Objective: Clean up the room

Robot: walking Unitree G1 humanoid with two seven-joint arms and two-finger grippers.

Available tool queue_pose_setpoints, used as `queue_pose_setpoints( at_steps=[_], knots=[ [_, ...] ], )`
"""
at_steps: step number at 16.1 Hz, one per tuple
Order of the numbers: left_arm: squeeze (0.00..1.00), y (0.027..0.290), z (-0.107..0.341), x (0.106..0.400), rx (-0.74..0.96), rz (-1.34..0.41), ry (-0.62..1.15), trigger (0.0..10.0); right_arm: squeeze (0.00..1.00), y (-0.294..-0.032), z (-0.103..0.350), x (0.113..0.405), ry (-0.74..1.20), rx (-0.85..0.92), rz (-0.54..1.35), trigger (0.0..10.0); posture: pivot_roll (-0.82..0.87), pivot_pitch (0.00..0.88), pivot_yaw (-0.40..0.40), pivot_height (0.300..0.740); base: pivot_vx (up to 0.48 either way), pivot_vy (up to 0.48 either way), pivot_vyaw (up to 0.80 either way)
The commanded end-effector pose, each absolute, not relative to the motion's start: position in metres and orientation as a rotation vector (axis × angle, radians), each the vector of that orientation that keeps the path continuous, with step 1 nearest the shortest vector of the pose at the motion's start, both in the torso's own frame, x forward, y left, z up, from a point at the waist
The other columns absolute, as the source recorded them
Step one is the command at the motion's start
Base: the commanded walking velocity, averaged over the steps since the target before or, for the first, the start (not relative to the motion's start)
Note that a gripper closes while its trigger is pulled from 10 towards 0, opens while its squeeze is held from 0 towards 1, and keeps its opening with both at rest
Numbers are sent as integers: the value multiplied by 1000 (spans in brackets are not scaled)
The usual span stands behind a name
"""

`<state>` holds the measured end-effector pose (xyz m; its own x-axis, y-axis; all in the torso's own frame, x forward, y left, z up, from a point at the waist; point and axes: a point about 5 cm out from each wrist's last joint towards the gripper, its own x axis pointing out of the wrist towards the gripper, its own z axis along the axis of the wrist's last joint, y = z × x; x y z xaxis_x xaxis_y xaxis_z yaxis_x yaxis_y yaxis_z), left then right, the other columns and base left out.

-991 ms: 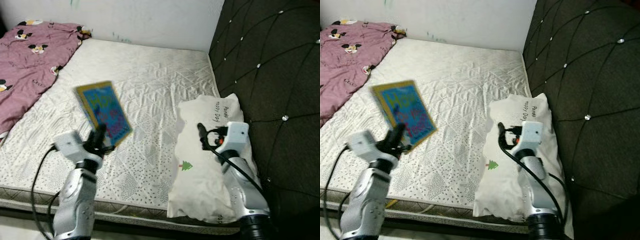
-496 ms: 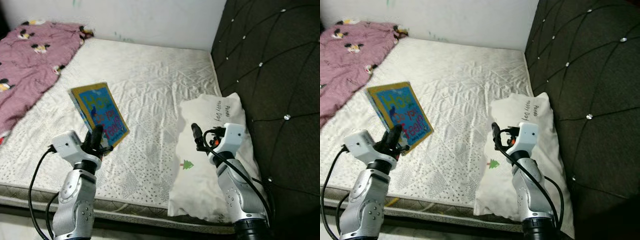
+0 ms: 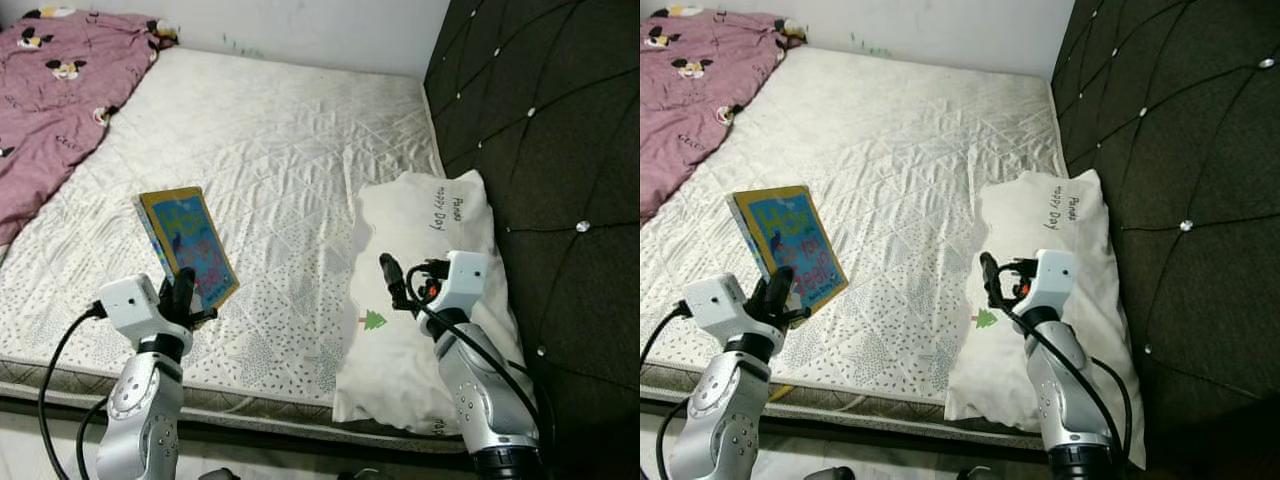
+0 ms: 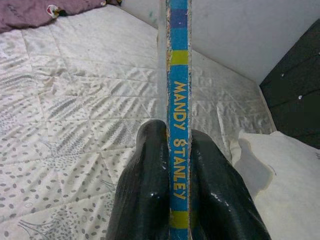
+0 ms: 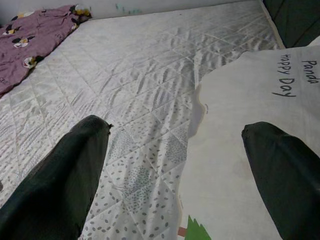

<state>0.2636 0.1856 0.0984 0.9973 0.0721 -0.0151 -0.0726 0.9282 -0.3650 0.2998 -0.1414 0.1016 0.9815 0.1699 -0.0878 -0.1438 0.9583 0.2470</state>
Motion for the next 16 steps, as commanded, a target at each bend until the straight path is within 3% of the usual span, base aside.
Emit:
queue_pose_setpoints(
  at_steps=[1,11,16],
  knots=[
    [0,181,110,267,-371,55,-48,10000,0,-142,107,300,89,240,173,10000,-56,164,-66,698,0,0,0],
    [0,175,113,272,-385,42,-59,10000,0,-139,108,300,90,236,201,10000,-60,150,-59,655,0,0,0],
    [0,171,114,273,-398,43,-64,10000,0,-140,105,301,103,228,210,10000,-62,143,-63,597,0,0,0]
  ],
)
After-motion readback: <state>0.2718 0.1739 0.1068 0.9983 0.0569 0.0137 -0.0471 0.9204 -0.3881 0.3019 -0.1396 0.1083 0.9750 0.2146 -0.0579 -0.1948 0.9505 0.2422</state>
